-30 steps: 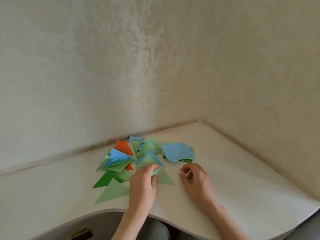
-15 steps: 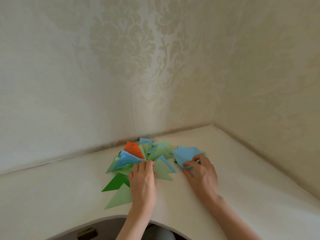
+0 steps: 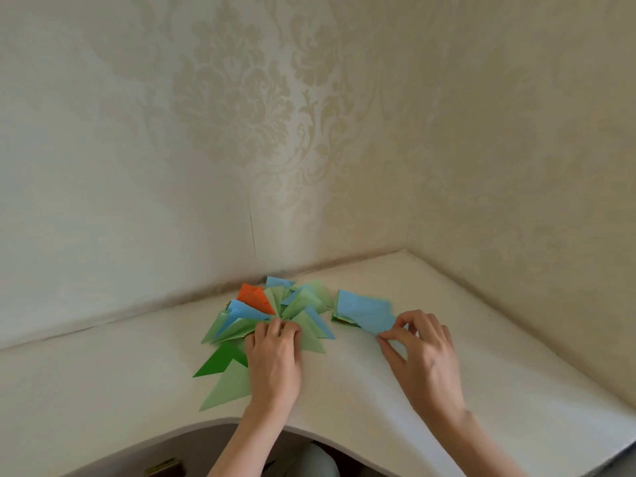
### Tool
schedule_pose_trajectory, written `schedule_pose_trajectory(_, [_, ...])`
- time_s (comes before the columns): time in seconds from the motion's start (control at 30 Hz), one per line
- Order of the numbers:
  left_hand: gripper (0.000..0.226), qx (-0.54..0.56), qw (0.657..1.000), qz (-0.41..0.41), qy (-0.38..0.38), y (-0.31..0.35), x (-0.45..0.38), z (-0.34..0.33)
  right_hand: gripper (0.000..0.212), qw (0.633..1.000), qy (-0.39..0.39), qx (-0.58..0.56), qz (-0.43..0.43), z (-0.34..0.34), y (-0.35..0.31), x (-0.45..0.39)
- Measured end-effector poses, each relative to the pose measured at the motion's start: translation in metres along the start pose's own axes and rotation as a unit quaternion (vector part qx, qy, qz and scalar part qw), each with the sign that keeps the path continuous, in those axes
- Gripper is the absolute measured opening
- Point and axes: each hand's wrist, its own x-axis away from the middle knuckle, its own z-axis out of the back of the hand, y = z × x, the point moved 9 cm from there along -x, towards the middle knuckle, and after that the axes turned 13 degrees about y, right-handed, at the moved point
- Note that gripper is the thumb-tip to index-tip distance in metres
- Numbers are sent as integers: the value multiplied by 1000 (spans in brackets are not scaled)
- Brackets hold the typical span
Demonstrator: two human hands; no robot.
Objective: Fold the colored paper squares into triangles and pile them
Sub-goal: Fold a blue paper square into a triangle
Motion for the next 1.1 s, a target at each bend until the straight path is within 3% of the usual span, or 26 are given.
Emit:
schedule_pose_trajectory(0.27, [8, 78, 997, -1, -4, 20, 3, 11, 21, 998, -65, -5, 13, -8, -7, 35])
schedule_pose_trajectory(0.53, [13, 119, 993, -8, -27, 22, 18, 6, 13, 998, 57, -12, 22, 6, -18, 1])
schedule_pose_trajectory(0.83, [14, 143, 988, 35, -41, 13, 20, 2, 24, 993, -119, -5, -4, -44, -2, 33])
schedule_pose_trajectory(1.1, [17, 138, 988, 25, -68, 16, 21, 0, 26, 992, -119, 9, -39, -2, 14, 28])
